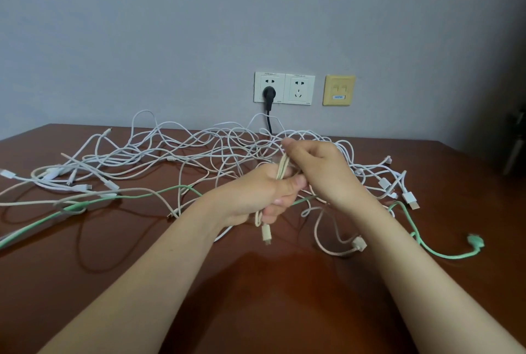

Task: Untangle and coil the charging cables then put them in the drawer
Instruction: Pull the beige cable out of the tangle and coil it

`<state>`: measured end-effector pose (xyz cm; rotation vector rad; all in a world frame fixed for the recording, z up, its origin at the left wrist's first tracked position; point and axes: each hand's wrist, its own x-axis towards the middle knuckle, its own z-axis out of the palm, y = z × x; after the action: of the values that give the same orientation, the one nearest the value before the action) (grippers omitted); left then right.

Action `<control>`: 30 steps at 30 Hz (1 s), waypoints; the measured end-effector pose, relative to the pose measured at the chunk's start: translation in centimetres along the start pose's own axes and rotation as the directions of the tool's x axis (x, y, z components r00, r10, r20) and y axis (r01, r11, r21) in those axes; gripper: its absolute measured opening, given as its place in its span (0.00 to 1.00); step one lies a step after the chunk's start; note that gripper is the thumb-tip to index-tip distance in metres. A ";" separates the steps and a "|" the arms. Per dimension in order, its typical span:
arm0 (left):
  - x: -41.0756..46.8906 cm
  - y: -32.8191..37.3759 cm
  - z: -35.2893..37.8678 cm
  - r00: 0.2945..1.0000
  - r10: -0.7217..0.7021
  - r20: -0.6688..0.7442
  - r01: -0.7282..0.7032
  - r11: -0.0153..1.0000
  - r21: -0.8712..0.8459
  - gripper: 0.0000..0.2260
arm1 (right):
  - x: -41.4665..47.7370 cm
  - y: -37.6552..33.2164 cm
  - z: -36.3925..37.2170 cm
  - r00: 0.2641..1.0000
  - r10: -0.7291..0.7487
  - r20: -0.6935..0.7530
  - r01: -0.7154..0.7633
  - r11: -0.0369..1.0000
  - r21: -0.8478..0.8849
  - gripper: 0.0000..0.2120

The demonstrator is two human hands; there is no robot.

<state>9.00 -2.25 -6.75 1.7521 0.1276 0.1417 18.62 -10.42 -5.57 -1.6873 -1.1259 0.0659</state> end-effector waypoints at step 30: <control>1.7 -0.2 -1.3 0.637 0.280 -0.718 -0.059 0.947 0.316 0.16 | -0.5 -0.4 0.9 0.931 0.193 0.311 -0.204 0.979 0.002 0.16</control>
<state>10.48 -0.67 -6.70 1.8645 0.6211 1.0611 17.57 -10.09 -5.88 -1.7968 -1.1694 0.4912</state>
